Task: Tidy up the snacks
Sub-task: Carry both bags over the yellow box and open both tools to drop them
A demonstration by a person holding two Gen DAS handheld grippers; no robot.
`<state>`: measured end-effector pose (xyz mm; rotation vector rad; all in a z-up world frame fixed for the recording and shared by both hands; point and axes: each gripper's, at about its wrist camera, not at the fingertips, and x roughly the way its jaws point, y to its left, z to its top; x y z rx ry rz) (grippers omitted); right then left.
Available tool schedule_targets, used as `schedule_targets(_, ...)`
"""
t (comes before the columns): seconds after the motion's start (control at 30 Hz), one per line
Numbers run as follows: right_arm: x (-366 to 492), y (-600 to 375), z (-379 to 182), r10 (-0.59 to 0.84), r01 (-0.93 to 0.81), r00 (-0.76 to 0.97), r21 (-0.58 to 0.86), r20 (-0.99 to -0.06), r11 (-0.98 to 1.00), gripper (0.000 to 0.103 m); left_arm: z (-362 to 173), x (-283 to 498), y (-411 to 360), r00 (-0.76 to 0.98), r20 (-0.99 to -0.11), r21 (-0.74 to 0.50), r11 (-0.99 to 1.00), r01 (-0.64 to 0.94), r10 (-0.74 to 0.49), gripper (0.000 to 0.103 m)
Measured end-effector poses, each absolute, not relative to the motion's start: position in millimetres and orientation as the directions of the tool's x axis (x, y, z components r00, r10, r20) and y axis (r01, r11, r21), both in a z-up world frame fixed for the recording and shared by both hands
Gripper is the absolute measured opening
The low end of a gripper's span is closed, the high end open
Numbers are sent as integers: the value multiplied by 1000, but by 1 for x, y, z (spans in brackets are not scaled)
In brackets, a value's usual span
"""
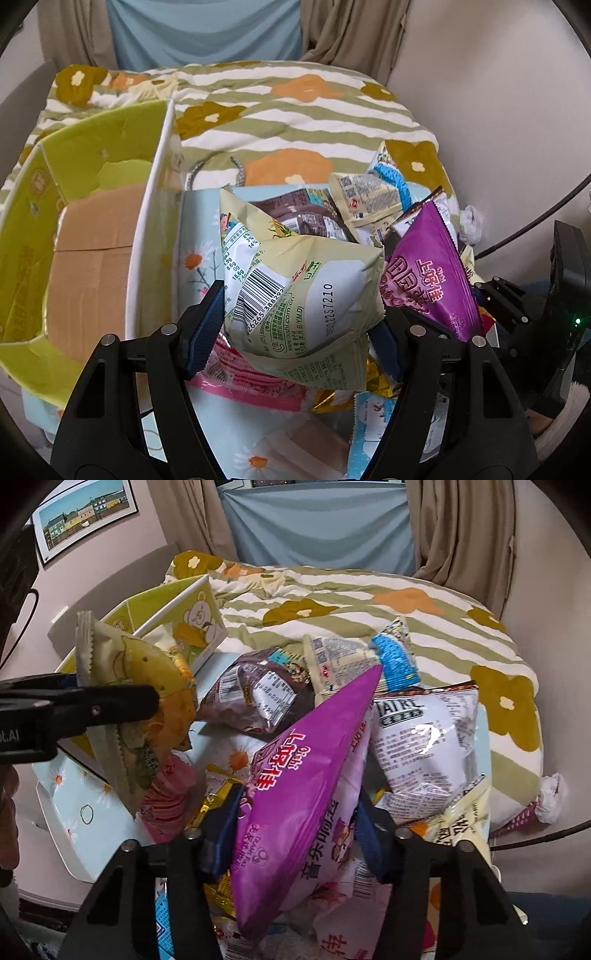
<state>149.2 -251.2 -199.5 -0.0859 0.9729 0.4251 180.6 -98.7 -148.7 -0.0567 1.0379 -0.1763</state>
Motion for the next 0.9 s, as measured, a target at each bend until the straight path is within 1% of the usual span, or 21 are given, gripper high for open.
schedule_targets(0.23, 140, -261, -174, 295, -378, 557, 80, -776, 922, 47, -124, 170, -97, 547, -818, -146, 984, 103, -179, 71)
schedule_targets(0.47, 135, -255, -120, 310, -403, 620, 46, -721, 914, 47, -77, 165, -75, 641, -746, -164, 983, 82, -178, 71)
schedule_targets(0.67, 144, -216, -75, 356, -450, 661, 31, -661, 893, 47, -47, 171, -23, 693, -704, -160, 985, 59, -156, 71)
schedule_targets(0.9, 166, -139, -46, 390, -474, 682, 32, -619, 880, 47, -40, 192, 66, 706, -699, -154, 988, 8, -115, 71)
